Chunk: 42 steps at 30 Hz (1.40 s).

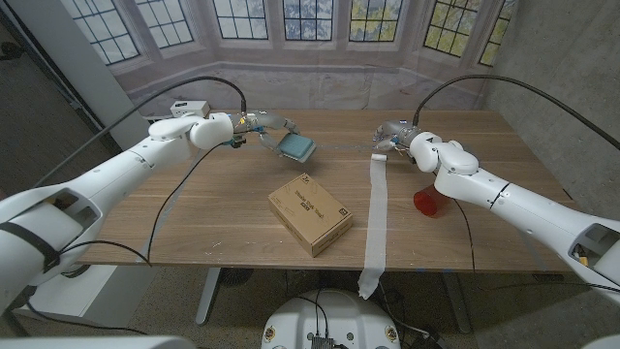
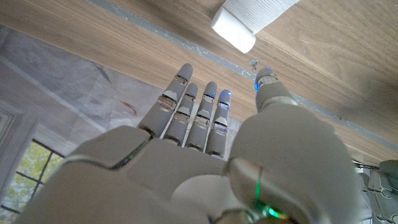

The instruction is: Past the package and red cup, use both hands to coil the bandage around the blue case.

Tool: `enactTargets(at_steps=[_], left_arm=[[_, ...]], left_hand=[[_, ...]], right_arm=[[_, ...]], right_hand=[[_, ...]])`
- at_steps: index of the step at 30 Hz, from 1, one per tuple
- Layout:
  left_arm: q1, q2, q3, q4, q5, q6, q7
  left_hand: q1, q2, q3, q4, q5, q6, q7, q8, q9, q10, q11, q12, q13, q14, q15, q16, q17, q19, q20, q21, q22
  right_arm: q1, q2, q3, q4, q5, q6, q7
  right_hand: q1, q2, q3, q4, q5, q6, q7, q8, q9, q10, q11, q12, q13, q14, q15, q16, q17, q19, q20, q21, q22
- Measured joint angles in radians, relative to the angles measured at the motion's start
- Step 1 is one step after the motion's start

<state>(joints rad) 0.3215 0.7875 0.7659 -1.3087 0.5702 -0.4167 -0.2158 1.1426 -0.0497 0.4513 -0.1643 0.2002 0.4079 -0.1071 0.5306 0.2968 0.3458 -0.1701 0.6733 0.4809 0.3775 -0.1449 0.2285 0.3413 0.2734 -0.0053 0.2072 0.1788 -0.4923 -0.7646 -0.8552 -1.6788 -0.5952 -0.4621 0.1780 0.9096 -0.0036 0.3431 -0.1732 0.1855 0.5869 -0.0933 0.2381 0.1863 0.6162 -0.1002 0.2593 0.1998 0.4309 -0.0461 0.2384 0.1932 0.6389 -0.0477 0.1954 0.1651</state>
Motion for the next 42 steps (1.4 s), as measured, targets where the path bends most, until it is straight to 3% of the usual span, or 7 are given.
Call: enactTargets(at_steps=[10, 28, 42], left_arm=[[0.008, 0.002, -0.003, -0.006, -0.008, 0.008, 0.000], [0.038, 0.016, -0.021, -0.046, -0.026, 0.036, -0.003], [0.071, 0.027, -0.038, -0.080, -0.046, 0.069, -0.002]], left_hand=[[0.000, 0.000, 0.003, -0.003, 0.000, 0.000, 0.000, 0.000, 0.000, 0.000, 0.000, 0.000, 0.000, 0.003, -0.003, -0.008, 0.005, 0.000, 0.000, 0.000, 0.000], [0.000, 0.000, 0.003, -0.003, 0.004, 0.003, 0.003, 0.000, 0.000, 0.004, 0.004, 0.000, 0.000, 0.003, -0.003, -0.008, 0.005, 0.000, 0.000, 0.000, 0.000], [0.000, 0.000, 0.007, -0.007, 0.004, 0.005, 0.002, 0.000, 0.000, 0.004, 0.004, 0.000, 0.000, 0.006, -0.001, -0.008, 0.004, 0.000, 0.000, 0.000, 0.000]], right_arm=[[0.014, 0.014, -0.020, 0.021, -0.065, -0.024, 0.039], [0.016, 0.033, -0.039, 0.054, -0.129, -0.047, 0.051], [0.026, 0.059, -0.055, 0.109, -0.152, -0.050, 0.043]], right_hand=[[-0.004, -0.020, -0.008, 0.008, 0.007, 0.032, -0.030, 0.000, 0.000, 0.022, -0.048, -0.005, -0.005, 0.017, 0.002, 0.000, 0.000, -0.047, 0.015, -0.013, 0.005], [0.006, -0.038, 0.007, 0.010, 0.026, 0.136, -0.039, 0.021, 0.000, 0.134, -0.063, 0.000, -0.005, 0.113, -0.005, 0.010, 0.000, -0.045, 0.006, -0.007, 0.005], [0.010, -0.042, 0.019, 0.012, 0.034, 0.178, -0.038, 0.028, 0.000, 0.171, -0.061, 0.000, -0.002, 0.155, -0.008, 0.013, 0.000, -0.034, -0.004, -0.003, 0.005]])
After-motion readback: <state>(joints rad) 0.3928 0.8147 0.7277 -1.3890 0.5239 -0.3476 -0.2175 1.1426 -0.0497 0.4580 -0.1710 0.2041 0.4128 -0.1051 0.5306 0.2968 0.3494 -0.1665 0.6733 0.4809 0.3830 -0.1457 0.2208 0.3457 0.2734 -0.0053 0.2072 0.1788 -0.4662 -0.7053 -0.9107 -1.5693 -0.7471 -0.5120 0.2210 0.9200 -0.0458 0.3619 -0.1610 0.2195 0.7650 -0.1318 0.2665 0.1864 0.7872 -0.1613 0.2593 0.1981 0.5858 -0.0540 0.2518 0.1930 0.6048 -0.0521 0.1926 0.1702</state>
